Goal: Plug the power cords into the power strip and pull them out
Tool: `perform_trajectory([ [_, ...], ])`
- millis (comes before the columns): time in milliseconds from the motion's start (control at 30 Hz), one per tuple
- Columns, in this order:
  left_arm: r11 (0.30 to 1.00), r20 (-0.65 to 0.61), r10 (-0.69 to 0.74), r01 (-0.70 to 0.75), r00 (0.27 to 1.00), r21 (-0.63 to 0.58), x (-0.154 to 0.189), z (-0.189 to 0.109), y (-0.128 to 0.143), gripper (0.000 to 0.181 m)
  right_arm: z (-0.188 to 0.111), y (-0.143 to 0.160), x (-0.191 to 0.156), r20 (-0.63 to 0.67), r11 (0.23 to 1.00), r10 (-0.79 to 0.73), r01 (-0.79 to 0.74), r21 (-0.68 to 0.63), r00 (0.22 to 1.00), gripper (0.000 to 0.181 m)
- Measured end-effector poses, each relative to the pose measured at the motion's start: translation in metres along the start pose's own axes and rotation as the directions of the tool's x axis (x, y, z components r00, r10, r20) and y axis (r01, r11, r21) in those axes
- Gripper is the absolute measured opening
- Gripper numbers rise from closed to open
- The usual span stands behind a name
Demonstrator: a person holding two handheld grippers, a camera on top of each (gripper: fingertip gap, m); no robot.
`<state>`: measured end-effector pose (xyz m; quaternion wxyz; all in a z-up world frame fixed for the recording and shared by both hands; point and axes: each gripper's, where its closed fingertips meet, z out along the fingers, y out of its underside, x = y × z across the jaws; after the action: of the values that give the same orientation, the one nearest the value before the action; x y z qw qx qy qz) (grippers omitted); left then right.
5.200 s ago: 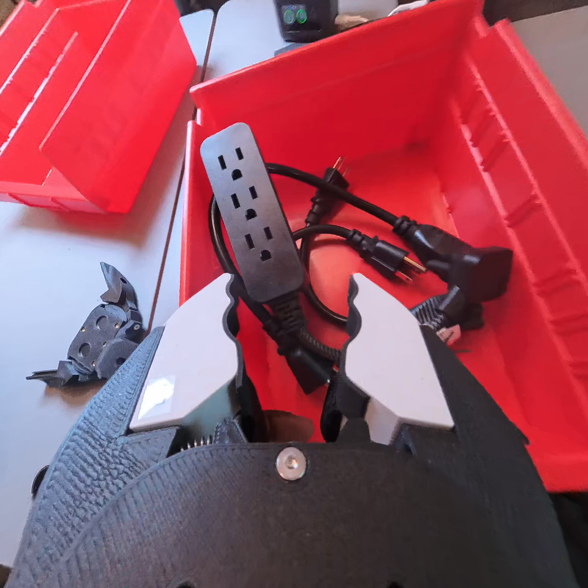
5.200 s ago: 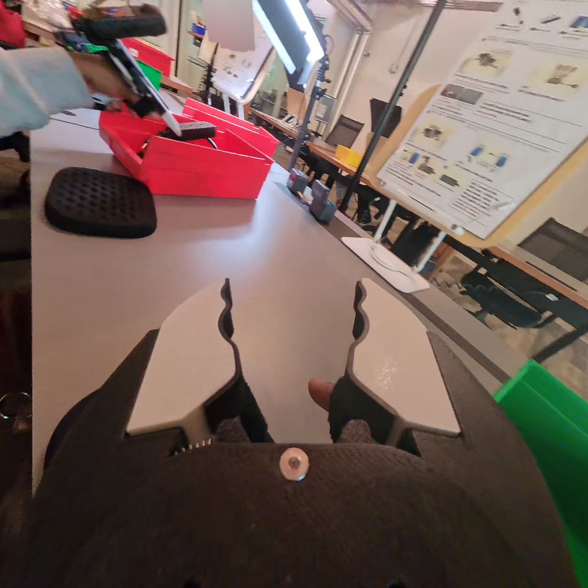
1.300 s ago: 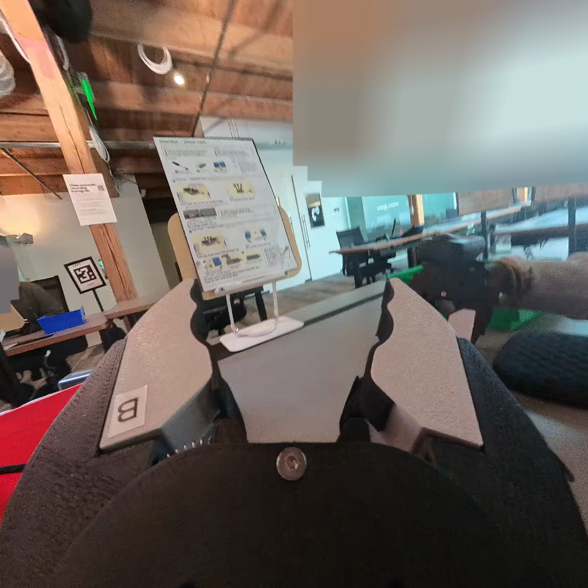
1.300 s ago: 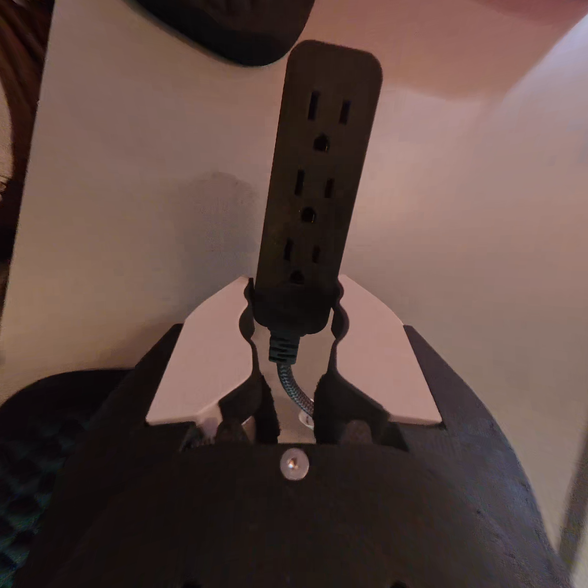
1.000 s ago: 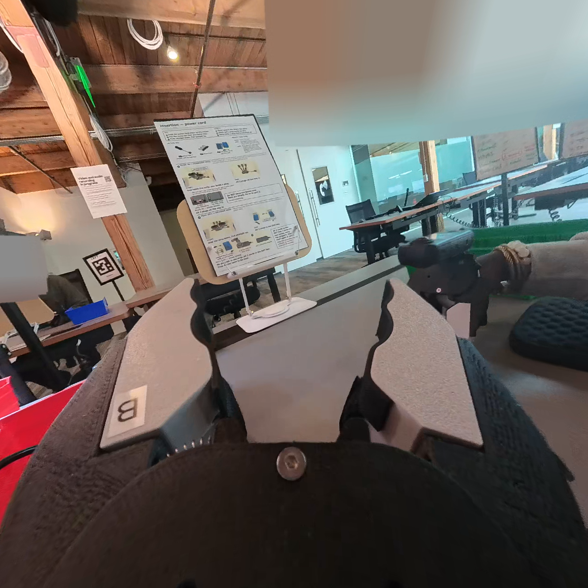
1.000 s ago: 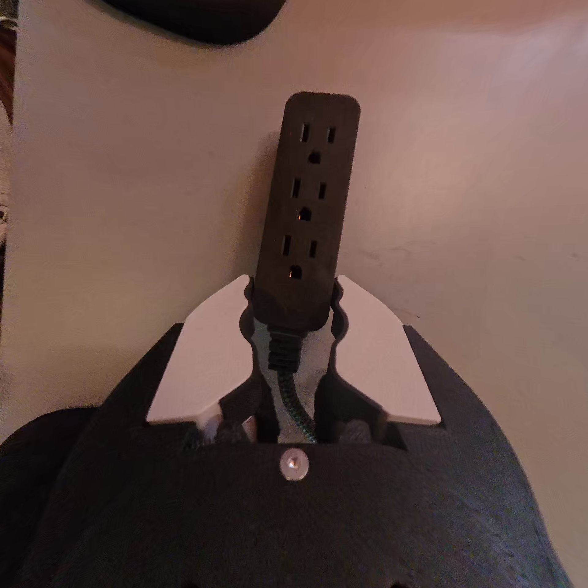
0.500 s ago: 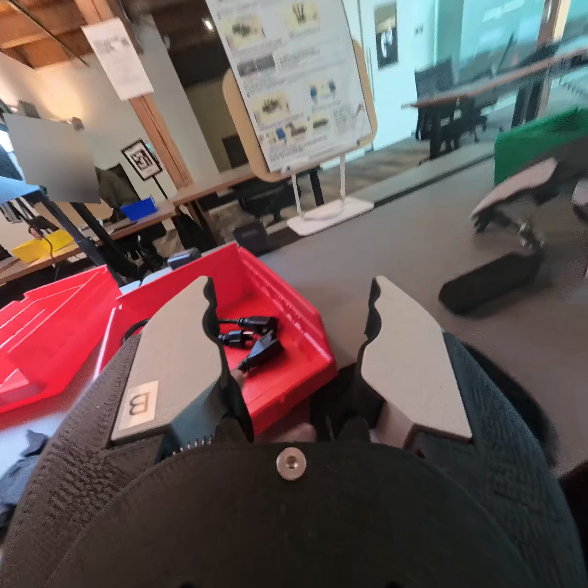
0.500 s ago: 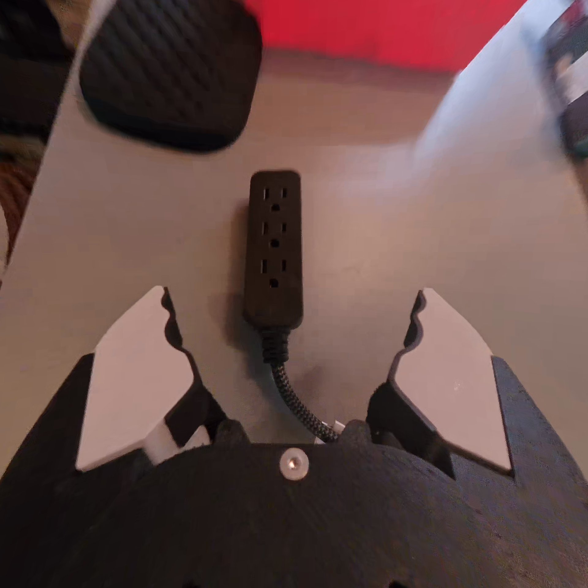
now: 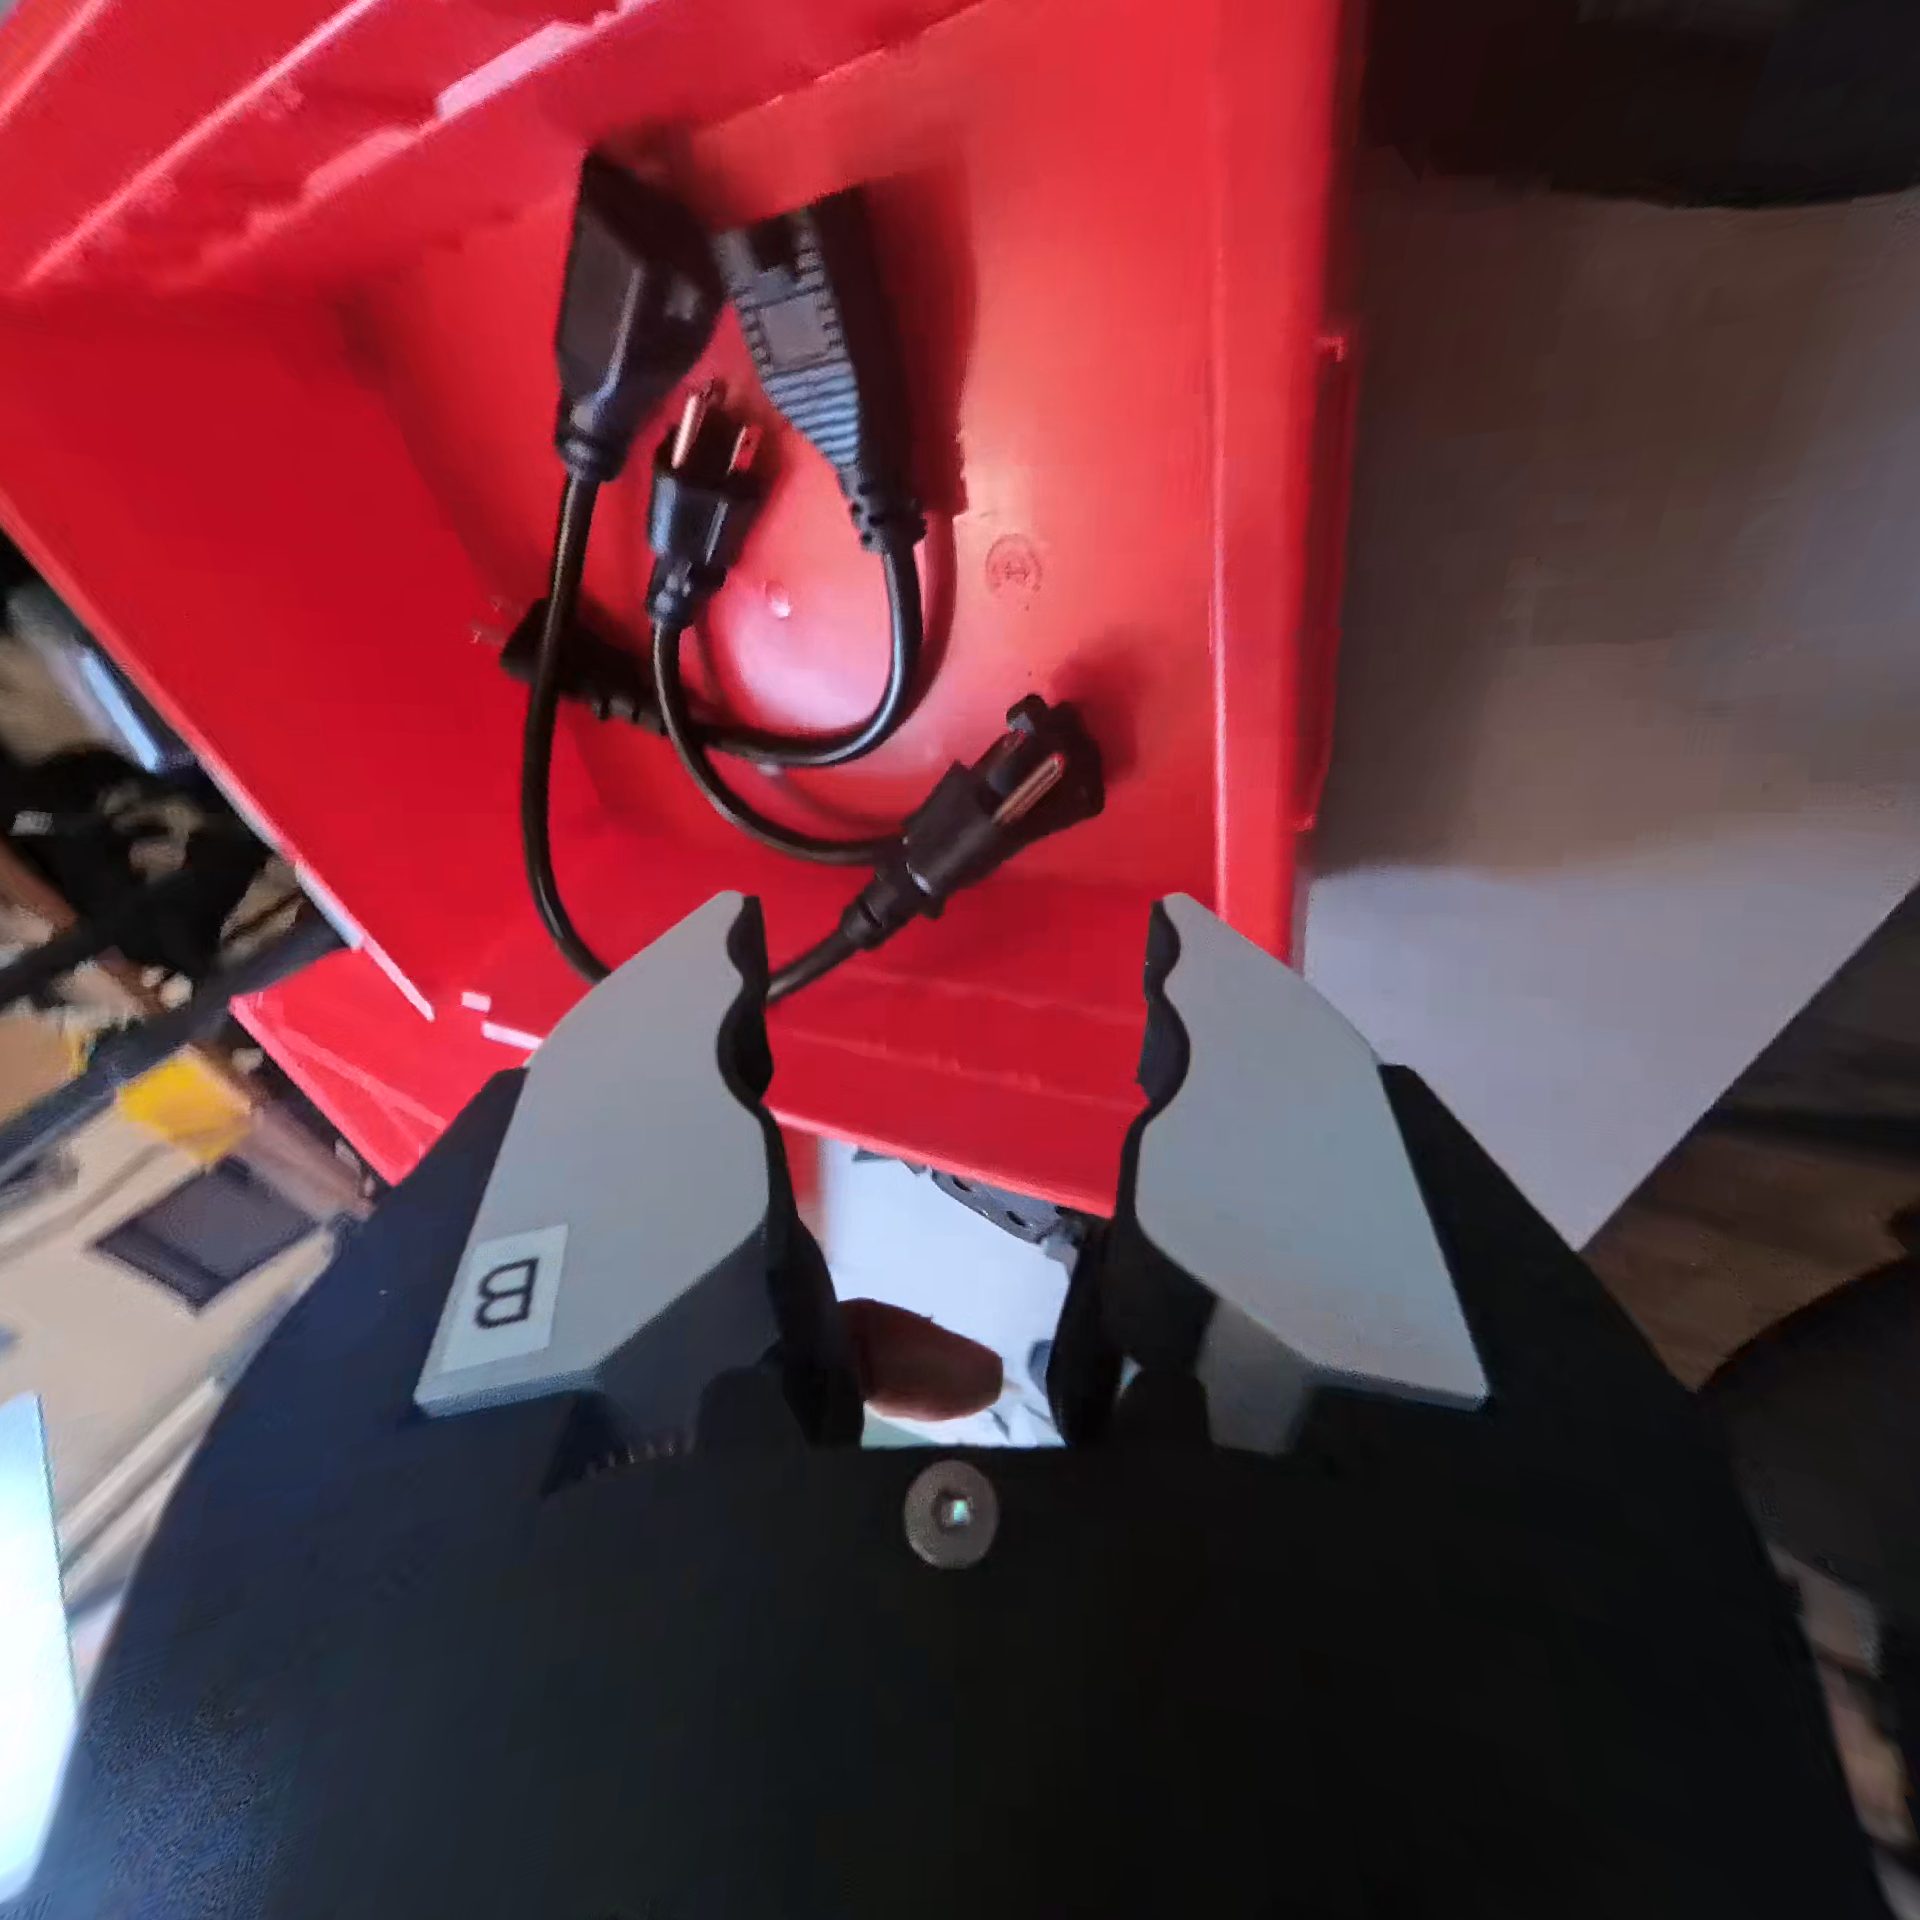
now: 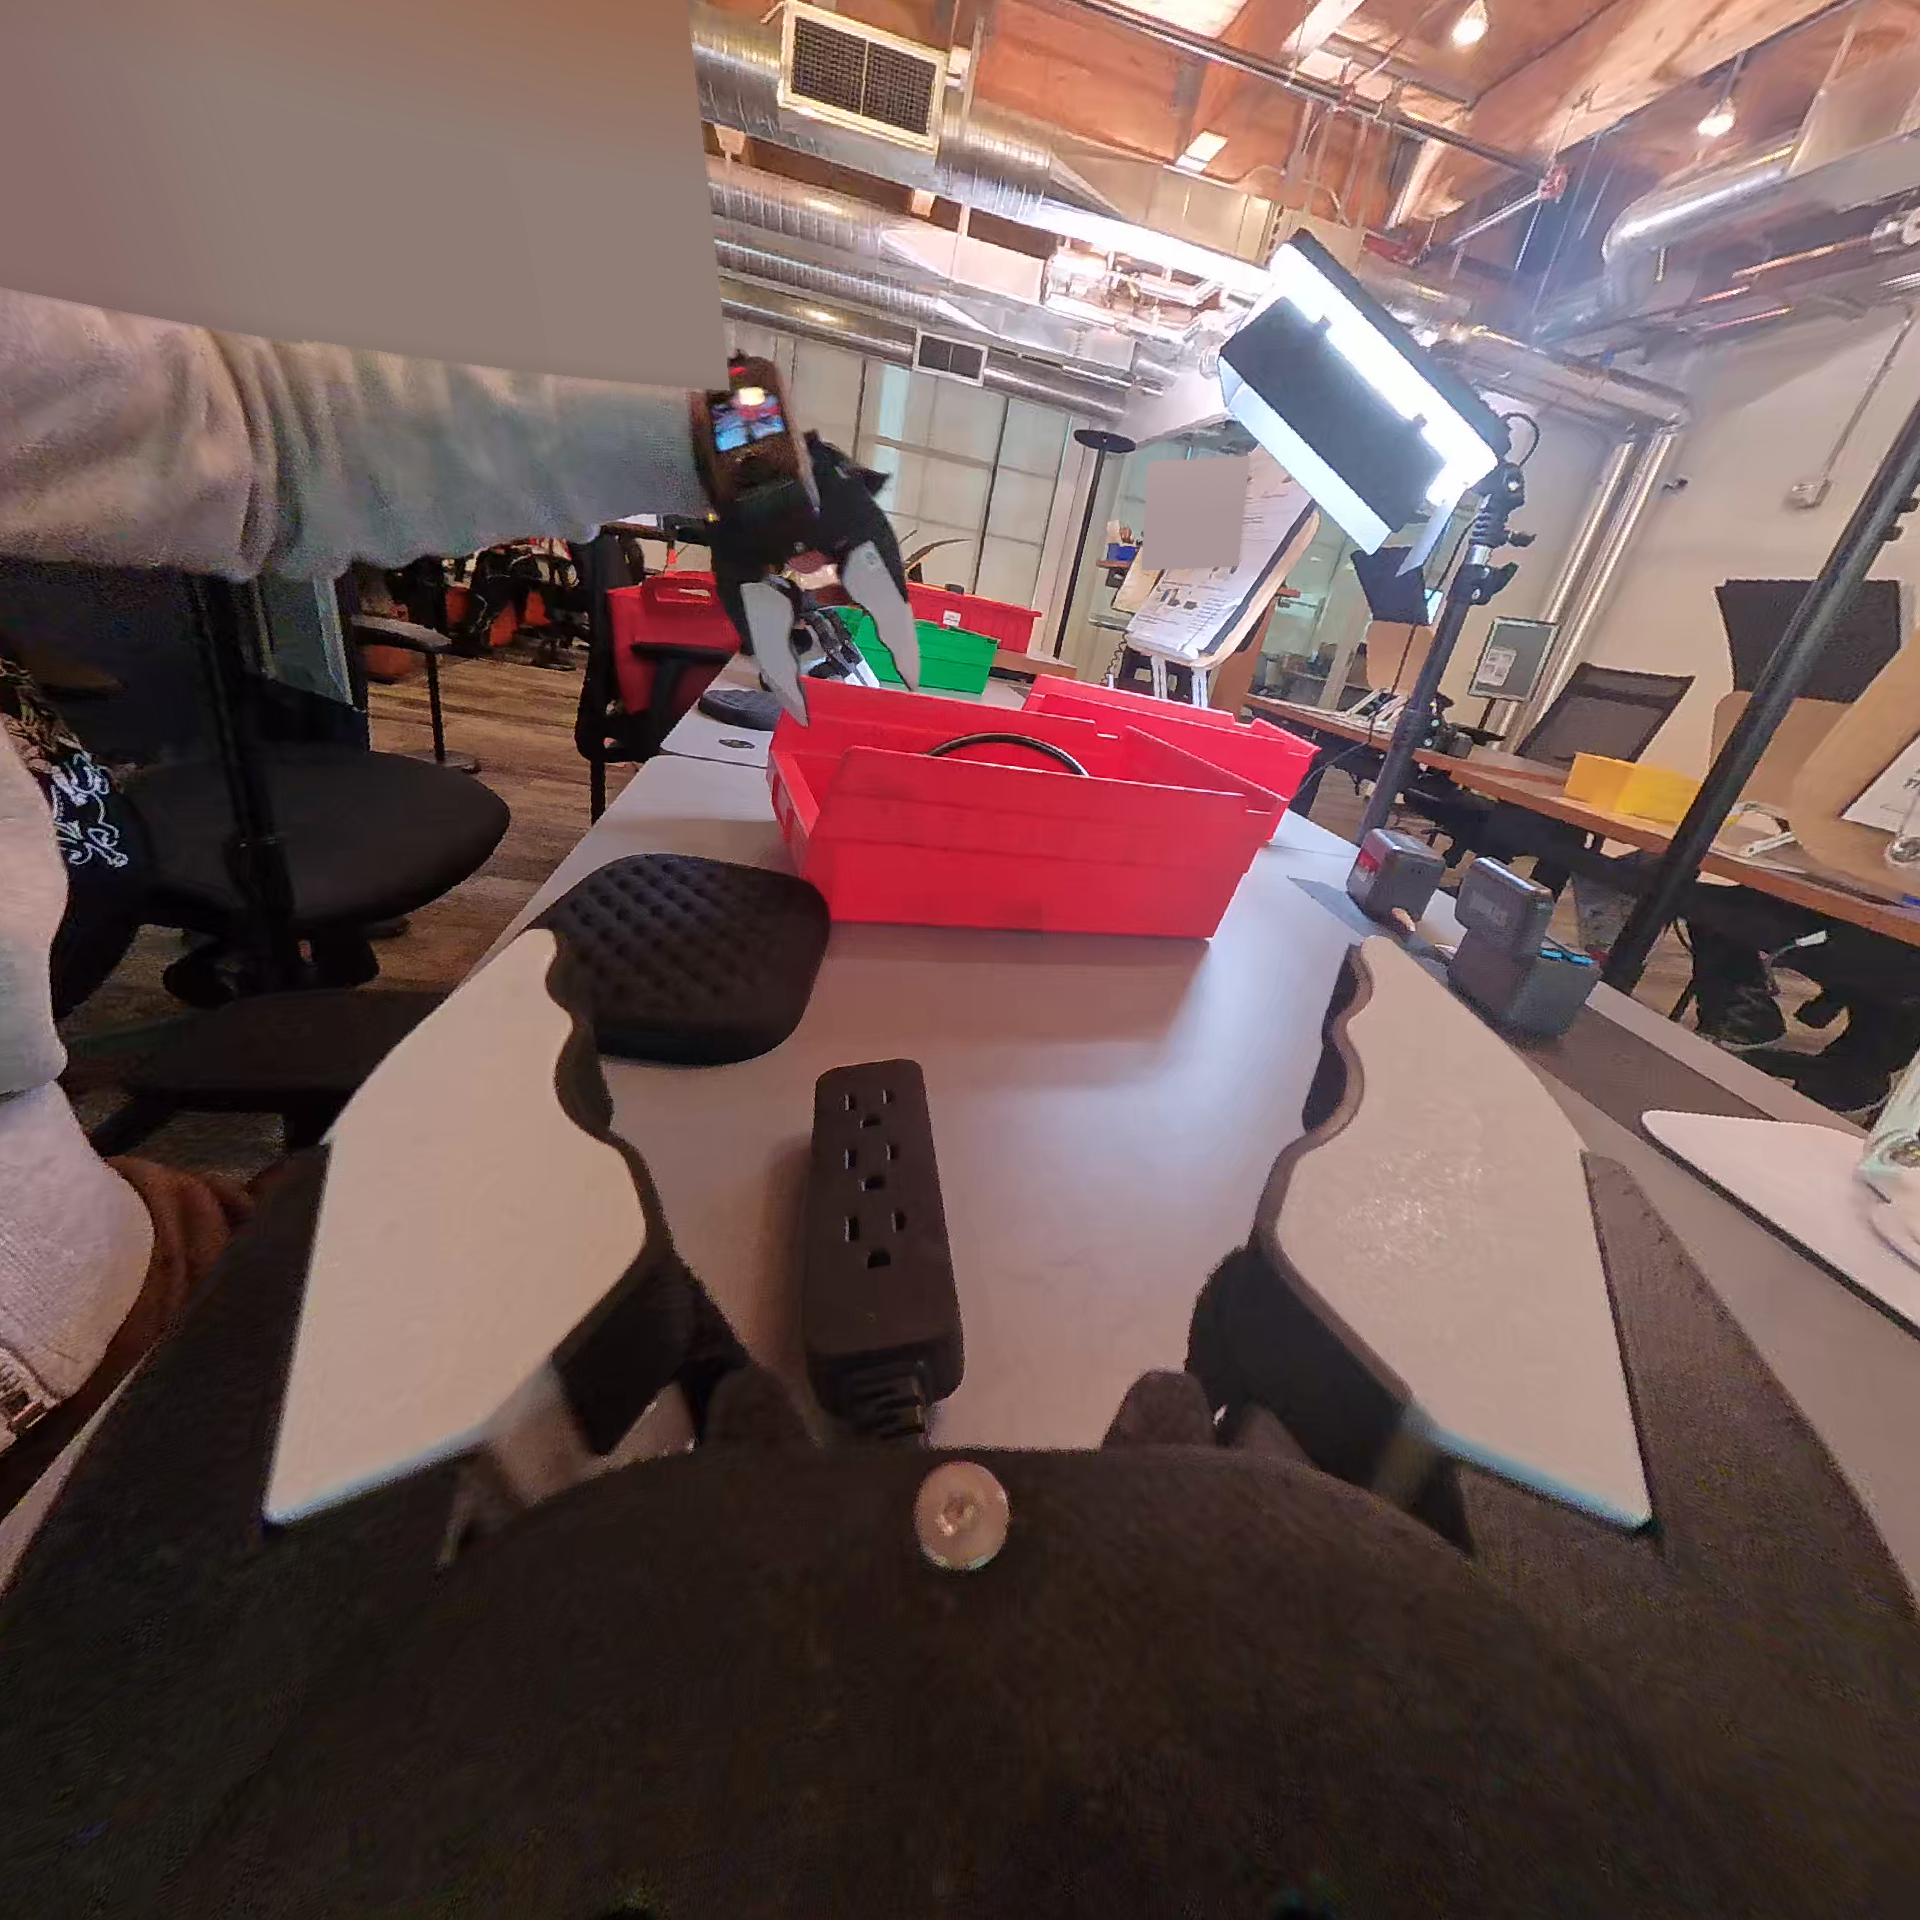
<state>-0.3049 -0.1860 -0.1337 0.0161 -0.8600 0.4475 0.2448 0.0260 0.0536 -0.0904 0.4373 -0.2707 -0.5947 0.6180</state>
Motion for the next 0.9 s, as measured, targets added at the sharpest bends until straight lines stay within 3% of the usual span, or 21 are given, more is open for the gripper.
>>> perform_trajectory([
  [200,0.954,-0.193,0.196,-0.233,0.961,-0.187,-0.004,0.047,0.037,0.072,-0.001,0.000,-0.002,0.001,1.000,-0.021,0.021,0.001,1.000,0.131],
  [267,0.926,-0.178,0.282,-0.316,0.943,-0.208,-0.010,0.059,0.042,0.069,-0.002,-0.001,-0.002,0.003,1.000,0.001,-0.001,0.016,1.000,0.131],
  [400,0.921,-0.166,0.323,-0.350,0.932,-0.170,-0.011,0.075,0.034,0.063,-0.002,0.000,-0.001,0.005,1.000,0.013,-0.013,0.016,1.000,0.130],
  [467,0.880,-0.174,0.388,-0.420,0.905,-0.223,-0.011,0.081,0.040,0.051,-0.001,0.002,-0.001,0.007,1.000,0.009,-0.009,0.008,1.000,0.130],
  [500,0.857,-0.175,0.416,-0.449,0.892,-0.252,-0.012,0.083,0.044,0.031,-0.001,0.003,-0.002,0.008,1.000,0.007,-0.007,0.004,1.000,0.130],
  [533,0.855,-0.168,0.413,-0.445,0.895,-0.266,-0.013,0.084,0.045,0.024,0.000,0.004,-0.002,0.008,1.000,0.006,-0.006,0.000,1.000,0.129],
  [633,0.930,-0.100,0.293,-0.308,0.951,-0.203,-0.018,0.074,0.034,0.023,0.000,0.006,-0.002,0.005,1.000,0.003,-0.003,-0.009,1.000,0.129],
  [733,0.994,0.030,0.094,-0.092,0.995,-0.060,-0.036,0.051,0.017,0.023,0.000,0.005,-0.001,0.001,1.000,0.005,-0.005,-0.004,1.000,0.128],
  [900,0.956,0.213,-0.219,0.166,0.952,0.243,-0.076,-0.003,-0.002,0.023,0.000,0.006,-0.001,-0.003,1.000,0.004,-0.004,-0.009,1.000,0.128],
])
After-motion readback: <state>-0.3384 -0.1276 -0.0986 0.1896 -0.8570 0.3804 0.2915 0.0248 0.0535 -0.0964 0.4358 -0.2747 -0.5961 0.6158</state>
